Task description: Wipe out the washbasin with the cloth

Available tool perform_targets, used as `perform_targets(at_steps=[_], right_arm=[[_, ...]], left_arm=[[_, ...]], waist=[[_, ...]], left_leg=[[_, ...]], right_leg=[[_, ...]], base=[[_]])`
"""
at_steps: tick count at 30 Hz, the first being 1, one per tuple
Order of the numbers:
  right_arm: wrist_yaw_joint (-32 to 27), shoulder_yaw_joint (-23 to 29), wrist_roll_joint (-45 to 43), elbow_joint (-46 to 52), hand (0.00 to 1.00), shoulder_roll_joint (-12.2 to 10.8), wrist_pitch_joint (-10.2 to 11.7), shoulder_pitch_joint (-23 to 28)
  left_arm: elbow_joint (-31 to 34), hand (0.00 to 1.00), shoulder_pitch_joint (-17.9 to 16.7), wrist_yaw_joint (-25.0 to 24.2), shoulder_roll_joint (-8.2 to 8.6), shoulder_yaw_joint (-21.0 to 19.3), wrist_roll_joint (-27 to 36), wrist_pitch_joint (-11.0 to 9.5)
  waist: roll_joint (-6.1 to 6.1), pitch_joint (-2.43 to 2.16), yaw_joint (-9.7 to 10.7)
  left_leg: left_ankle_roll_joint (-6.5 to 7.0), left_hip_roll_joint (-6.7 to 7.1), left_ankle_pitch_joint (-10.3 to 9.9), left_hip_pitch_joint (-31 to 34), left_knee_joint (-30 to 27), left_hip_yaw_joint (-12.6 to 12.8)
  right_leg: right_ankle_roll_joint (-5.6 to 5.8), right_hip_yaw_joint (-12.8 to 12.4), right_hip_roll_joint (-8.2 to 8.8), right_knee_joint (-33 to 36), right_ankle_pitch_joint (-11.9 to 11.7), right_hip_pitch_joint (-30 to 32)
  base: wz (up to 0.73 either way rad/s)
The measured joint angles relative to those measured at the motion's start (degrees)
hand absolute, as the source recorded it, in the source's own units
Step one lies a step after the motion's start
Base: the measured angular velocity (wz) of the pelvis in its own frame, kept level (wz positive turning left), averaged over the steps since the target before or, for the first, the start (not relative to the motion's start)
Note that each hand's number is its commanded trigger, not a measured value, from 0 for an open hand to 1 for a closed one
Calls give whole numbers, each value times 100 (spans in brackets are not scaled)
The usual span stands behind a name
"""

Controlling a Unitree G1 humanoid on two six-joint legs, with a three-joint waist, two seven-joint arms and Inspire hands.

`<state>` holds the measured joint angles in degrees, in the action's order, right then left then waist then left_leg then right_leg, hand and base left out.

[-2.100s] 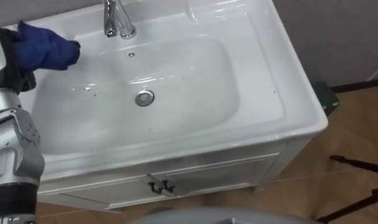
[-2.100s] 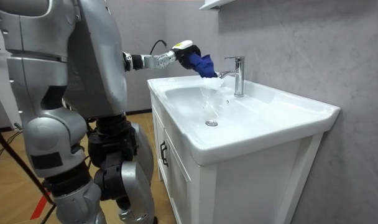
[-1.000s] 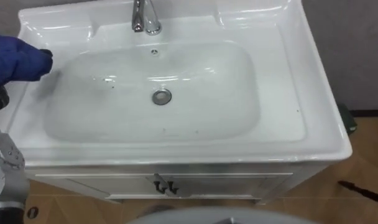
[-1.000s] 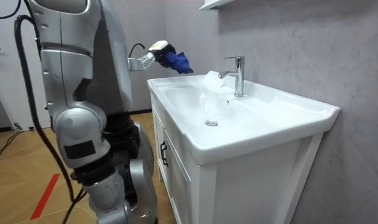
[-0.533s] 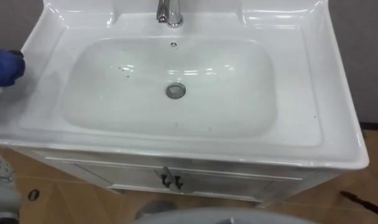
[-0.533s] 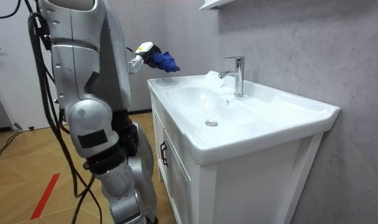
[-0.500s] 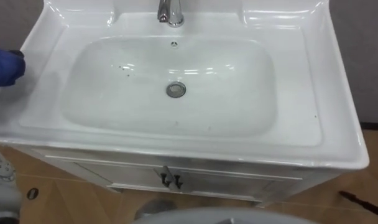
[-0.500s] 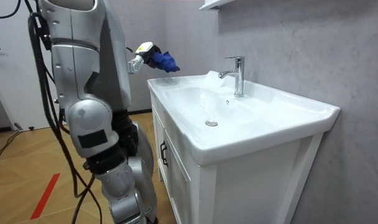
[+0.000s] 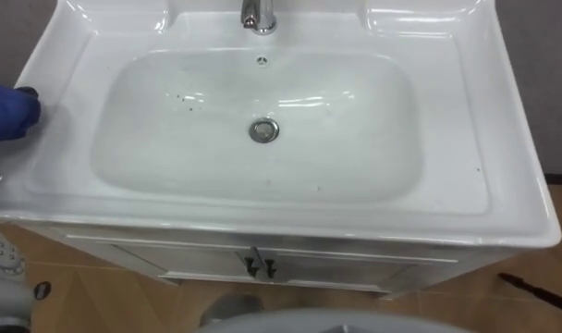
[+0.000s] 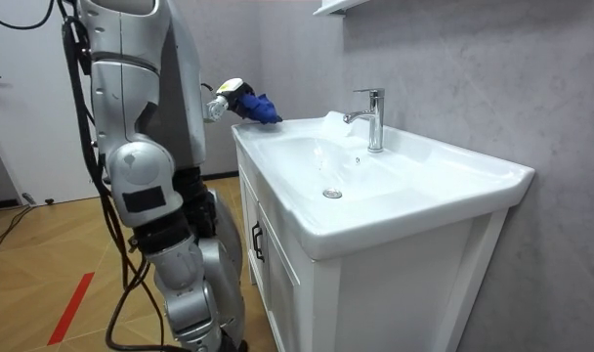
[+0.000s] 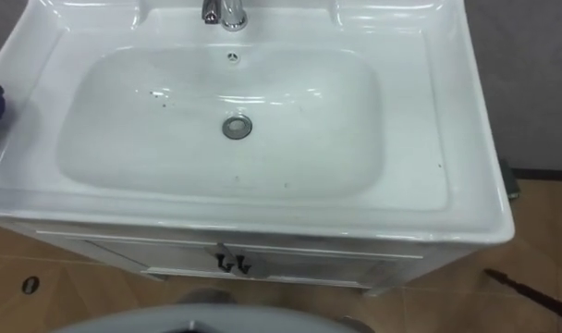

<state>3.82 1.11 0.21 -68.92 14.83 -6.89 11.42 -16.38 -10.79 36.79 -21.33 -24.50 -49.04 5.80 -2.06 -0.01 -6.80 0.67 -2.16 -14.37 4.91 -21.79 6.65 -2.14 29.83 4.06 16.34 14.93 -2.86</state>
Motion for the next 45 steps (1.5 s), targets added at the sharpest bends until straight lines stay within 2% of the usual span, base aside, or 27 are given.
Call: perform_targets(at_steps=[6,13,21,31,37,45], right_arm=[[13,1,1,2,0,0,18,3],[13,7,-2,-21,0,-2,108,69],[125,10,32,-40,0,-47,103,207],[106,11,402,-45,0,-123,106,296],[116,11,404,-44,0,-125,107,293],[118,16,409,-126,0,-132,72,292]], left_arm=[[-2,100,0,0,23,5,1,-4],[-57,100,-2,2,88,72,0,-15],[-60,100,-2,1,265,86,4,-111],[-67,100,11,98,264,202,-5,-133],[-185,100,145,138,264,298,-6,-186],[-250,100,160,136,264,460,-6,-245]], waist=[[-4,-3,57],[4,-3,113],[68,-20,251],[37,-18,375],[-5,7,508],[-17,25,570]], left_leg=[[95,82,-57,-51,21,-3],[198,128,-121,-153,39,71],[254,150,-154,-185,27,116],[305,160,-186,-115,-2,148],[337,191,-202,-100,-1,181],[373,194,-225,-119,0,281]], right_leg=[[108,-51,92,84,-4,-2],[190,-465,99,145,-51,-10],[249,-643,94,132,-87,-5],[285,-817,84,166,-135,101],[308,-1190,68,230,-148,191],[352,-1340,47,240,-174,225]], base=[[-1],[-3],[-4],[-2],[-2],[-6]])
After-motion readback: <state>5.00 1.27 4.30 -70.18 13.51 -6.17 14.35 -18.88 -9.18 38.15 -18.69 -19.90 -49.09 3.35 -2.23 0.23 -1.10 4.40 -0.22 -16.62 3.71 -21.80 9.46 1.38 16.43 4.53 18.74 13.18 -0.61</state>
